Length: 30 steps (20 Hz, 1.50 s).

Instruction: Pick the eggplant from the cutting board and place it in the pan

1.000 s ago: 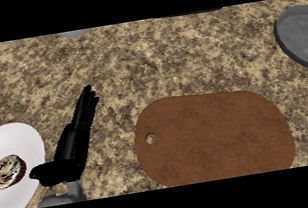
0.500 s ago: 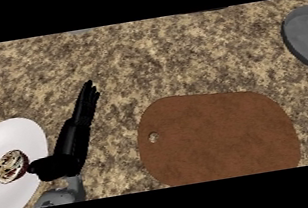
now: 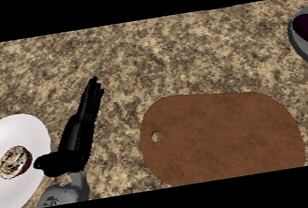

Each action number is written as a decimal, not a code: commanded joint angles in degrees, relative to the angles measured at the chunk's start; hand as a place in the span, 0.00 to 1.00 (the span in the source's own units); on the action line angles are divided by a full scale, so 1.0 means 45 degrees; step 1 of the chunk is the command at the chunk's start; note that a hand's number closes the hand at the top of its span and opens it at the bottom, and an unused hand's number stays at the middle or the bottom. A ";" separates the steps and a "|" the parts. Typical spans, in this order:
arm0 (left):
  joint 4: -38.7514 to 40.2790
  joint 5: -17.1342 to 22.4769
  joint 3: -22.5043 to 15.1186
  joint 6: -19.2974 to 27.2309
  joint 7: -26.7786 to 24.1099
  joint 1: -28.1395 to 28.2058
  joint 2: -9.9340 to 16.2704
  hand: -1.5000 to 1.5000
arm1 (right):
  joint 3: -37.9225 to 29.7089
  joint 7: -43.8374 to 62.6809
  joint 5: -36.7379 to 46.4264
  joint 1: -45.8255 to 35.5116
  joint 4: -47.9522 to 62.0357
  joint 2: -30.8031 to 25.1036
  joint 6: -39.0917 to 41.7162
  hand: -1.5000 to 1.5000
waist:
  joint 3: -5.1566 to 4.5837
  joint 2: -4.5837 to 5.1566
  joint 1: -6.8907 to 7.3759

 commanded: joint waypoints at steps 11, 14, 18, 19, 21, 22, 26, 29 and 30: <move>0.0168 -0.0060 0.0158 0.0173 -0.0502 0.0696 -0.0035 0.50 | -0.3627 -0.4053 -0.3828 0.0567 -0.0366 -0.0421 0.1094 0.00 | -0.0036 -0.0229 -0.0515; -0.0117 0.0019 0.0249 0.0304 0.0057 0.0334 -0.0103 0.50 | -0.4028 -0.4619 -0.4448 0.0996 -0.0274 -0.0898 0.2790 0.00 | -0.0056 -0.0322 -0.0707; -0.0086 -0.0509 -0.0185 0.0459 -0.0783 0.1270 -0.0205 0.50 | -0.4414 -0.5435 -0.5179 0.1657 -0.0100 -0.1075 0.5141 0.00 | -0.0062 -0.0368 -0.0748; -0.0469 0.0067 0.0131 0.0055 -0.0239 0.1074 0.0045 0.50 | -0.4449 -0.5939 -0.5302 0.2227 -0.0119 -0.1050 0.5490 0.00 | -0.0070 -0.0396 -0.0802; -0.0492 -0.0046 0.0086 0.0214 -0.0081 0.0960 -0.0062 0.50 | -0.4337 -0.6420 -0.5377 0.2579 -0.0172 -0.1087 0.6036 0.00 | -0.0075 -0.0401 -0.0810; 0.0474 0.0274 0.0904 -0.0142 -0.0457 0.0300 0.0446 0.50 | -0.4142 -0.6335 -0.5308 0.2639 -0.0209 -0.1293 0.6815 0.00 | -0.0087 -0.0405 -0.0912; -0.0474 0.0010 0.0245 0.0012 -0.0549 0.1522 0.0150 0.50 | -0.3875 -0.7368 -0.5448 0.3494 -0.0393 -0.1205 0.7172 0.00 | -0.0086 -0.0435 -0.0827; 0.0308 0.0241 0.0787 -0.0046 -0.0223 0.0482 0.0230 0.50 | -0.3663 -0.8029 -0.5570 0.4131 -0.0512 -0.0939 0.6906 0.00 | -0.0090 -0.0432 -0.0913; 0.0403 -0.0369 -0.0076 0.0687 -0.1079 0.1338 -0.0215 0.50 | -0.3321 -0.7438 -0.5589 0.3575 -0.0814 -0.0554 0.6325 0.00 | -0.0102 -0.0461 -0.0907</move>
